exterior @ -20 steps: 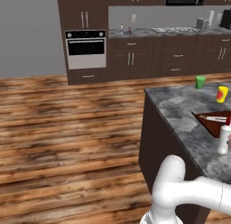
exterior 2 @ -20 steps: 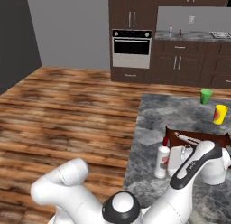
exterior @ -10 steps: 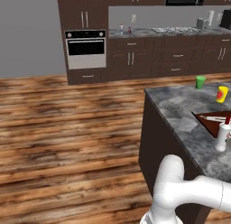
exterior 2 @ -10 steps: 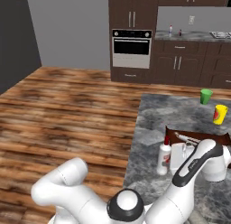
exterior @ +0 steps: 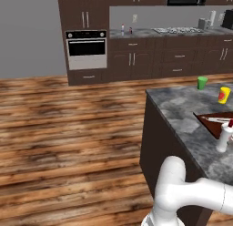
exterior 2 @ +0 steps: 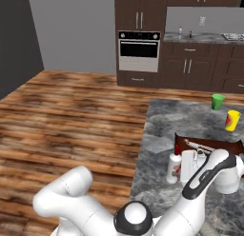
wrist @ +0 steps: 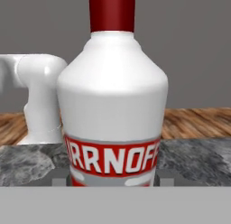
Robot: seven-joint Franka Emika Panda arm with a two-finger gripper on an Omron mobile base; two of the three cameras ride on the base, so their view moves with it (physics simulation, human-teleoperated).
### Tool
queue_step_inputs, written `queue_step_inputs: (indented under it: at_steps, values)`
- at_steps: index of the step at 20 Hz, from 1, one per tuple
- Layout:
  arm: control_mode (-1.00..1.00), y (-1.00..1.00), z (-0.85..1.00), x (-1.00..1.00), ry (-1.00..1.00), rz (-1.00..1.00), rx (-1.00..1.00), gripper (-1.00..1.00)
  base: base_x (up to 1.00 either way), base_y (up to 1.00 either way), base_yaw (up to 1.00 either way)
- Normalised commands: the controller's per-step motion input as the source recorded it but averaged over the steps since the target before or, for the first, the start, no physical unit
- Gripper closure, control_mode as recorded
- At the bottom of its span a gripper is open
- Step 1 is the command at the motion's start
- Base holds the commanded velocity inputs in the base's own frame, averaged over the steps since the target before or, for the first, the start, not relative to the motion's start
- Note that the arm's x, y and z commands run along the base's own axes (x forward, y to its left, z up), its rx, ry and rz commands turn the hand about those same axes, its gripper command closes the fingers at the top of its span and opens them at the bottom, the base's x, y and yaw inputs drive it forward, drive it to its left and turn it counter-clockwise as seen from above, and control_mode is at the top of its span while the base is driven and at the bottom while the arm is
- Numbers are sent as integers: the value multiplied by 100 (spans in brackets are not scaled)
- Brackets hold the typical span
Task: Place the drinks on the dining counter in a tight cluster.
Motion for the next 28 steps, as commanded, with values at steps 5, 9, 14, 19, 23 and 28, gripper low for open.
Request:
queue_step_inputs:
  at_steps: [5,9,14,19,23,28]
  values:
    - [-100,0,0,-1,-1,0,0,100,0,0,0]
    - [-100,0,0,-11,0,0,-2,100,0,0,0]
    - [-100,1,0,-12,0,0,-9,100,0,0,0]
    - [-100,5,-3,3,0,-1,-9,100,0,0,0]
    - [-100,0,-11,19,0,-4,-1,100,0,0,0]
    - [-100,0,-26,12,0,-3,0,100,0,0,0]
